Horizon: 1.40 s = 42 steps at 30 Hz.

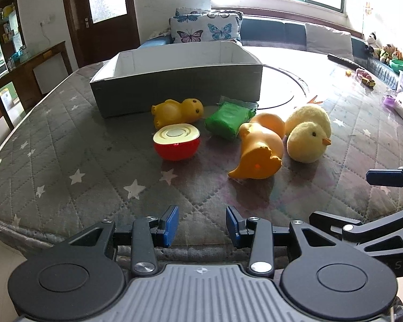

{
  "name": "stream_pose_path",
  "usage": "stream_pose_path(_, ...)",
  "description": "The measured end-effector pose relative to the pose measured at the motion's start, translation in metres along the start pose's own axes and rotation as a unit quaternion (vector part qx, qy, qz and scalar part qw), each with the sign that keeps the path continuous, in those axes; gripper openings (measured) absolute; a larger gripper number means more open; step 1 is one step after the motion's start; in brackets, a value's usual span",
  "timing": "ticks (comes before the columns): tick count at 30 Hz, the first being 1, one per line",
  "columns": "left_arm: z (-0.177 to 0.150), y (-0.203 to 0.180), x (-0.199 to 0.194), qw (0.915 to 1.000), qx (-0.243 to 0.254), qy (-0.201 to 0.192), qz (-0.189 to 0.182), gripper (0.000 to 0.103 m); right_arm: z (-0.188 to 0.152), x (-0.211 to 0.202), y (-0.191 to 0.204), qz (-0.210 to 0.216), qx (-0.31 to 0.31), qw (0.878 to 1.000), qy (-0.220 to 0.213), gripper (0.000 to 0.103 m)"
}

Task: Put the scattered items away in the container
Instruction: 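Move the right tool toward the plush yellow chick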

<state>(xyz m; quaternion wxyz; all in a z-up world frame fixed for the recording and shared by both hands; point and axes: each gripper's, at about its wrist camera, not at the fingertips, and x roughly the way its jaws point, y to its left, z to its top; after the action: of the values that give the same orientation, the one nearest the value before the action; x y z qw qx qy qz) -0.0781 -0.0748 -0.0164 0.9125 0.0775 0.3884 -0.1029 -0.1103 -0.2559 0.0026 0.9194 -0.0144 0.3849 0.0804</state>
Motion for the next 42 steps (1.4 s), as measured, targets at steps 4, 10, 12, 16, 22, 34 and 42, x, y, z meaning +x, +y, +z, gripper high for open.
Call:
stream_pose_path(4, 0.0, -0.001, 0.001, 1.0, 0.001, 0.002, -0.003, 0.041, 0.0, 0.001, 0.002, 0.0, -0.002, 1.0, 0.002, 0.103)
stream_pose_path(10, 0.0, -0.004, 0.001, 1.0, 0.003, 0.002, -0.007, 0.041, 0.0, 0.001, 0.003, 0.0, -0.003, 1.0, 0.002, 0.103)
stream_pose_path(12, 0.0, -0.004, 0.001, 1.0, 0.004, 0.002, -0.007, 0.041, 0.0, 0.002, 0.003, 0.001, -0.003, 1.0, 0.003, 0.103)
stream_pose_path(16, 0.0, -0.005, 0.001, 0.9999, 0.004, 0.003, -0.009, 0.041, -0.001, 0.002, 0.003, 0.001, -0.004, 1.0, 0.004, 0.103)
stream_pose_path(22, 0.001, -0.008, 0.002, 0.9999, 0.008, 0.004, -0.012, 0.041, -0.001, 0.002, 0.002, 0.001, -0.002, 1.0, 0.005, 0.103)
stream_pose_path(34, 0.001, -0.01, 0.001, 0.9998, 0.013, 0.006, -0.014, 0.041, 0.0, 0.003, 0.003, 0.002, -0.004, 1.0, 0.004, 0.103)
stream_pose_path(42, 0.002, -0.011, 0.002, 0.9997, 0.014, 0.009, -0.016, 0.04, 0.002, 0.003, 0.004, 0.002, -0.006, 1.0, 0.004, 0.103)
